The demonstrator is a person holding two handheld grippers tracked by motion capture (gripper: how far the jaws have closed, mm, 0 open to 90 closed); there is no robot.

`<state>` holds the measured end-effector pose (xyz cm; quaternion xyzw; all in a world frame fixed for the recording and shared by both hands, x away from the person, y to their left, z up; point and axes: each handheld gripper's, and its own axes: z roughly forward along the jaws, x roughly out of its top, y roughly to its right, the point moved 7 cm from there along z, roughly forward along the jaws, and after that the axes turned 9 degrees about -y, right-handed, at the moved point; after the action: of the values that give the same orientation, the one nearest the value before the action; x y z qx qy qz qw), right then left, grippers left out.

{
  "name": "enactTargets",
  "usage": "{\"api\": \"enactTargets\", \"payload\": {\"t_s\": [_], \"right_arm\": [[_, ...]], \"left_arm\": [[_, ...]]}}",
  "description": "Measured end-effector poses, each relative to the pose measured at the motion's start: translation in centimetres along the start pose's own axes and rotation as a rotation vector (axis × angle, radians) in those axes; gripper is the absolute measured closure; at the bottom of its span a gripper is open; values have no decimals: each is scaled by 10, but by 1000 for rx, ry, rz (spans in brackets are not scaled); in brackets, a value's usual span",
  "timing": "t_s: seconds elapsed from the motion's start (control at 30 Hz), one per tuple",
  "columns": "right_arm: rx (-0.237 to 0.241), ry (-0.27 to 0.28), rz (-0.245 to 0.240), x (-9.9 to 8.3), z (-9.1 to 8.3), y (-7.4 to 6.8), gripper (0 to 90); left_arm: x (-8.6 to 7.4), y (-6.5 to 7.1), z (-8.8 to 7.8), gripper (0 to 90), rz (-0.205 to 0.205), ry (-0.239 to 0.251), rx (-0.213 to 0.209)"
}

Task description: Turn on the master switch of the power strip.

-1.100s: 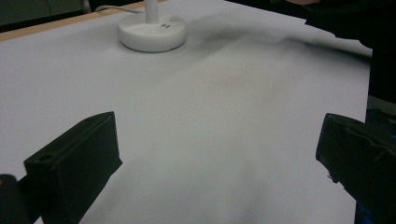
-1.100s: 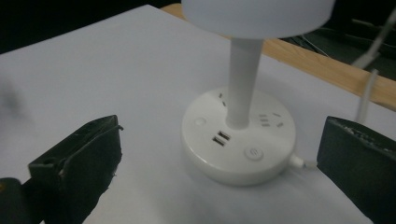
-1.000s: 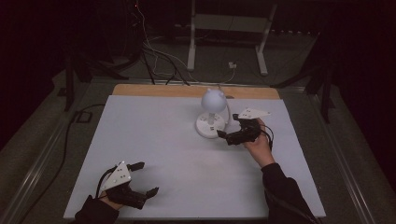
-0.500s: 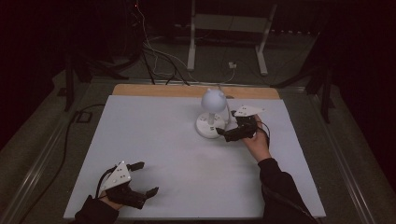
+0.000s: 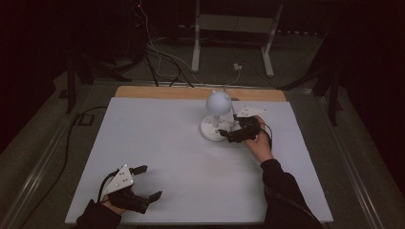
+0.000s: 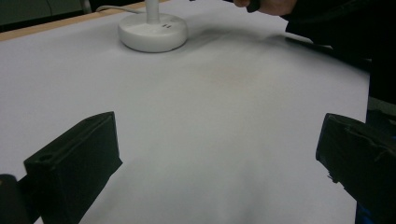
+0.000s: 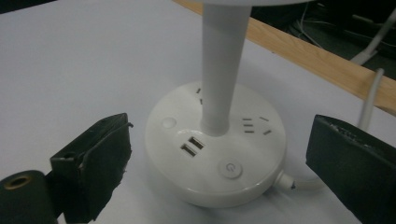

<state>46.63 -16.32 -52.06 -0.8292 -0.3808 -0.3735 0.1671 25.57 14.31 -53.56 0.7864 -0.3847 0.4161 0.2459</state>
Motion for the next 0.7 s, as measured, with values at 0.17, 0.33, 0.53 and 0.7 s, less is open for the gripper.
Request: {"api": "enactTargets", "payload": {"t_s": [0.17,0.33,0.53,0.7], "right_arm": [[21,-3,26,-1,1,2,194],[-7,-10,21,-4,3,3,282],[-33,-8,39,-6,6,9,599],[-13,-20,-4,-8,5,8,770]], "left_arm": [[0,0,0,2,-1,0,-1],[0,0,0,2,-2,1,-1],[0,0,0,1,-2,0,-1],[0,0,0,1,-5,0,-2]]}}
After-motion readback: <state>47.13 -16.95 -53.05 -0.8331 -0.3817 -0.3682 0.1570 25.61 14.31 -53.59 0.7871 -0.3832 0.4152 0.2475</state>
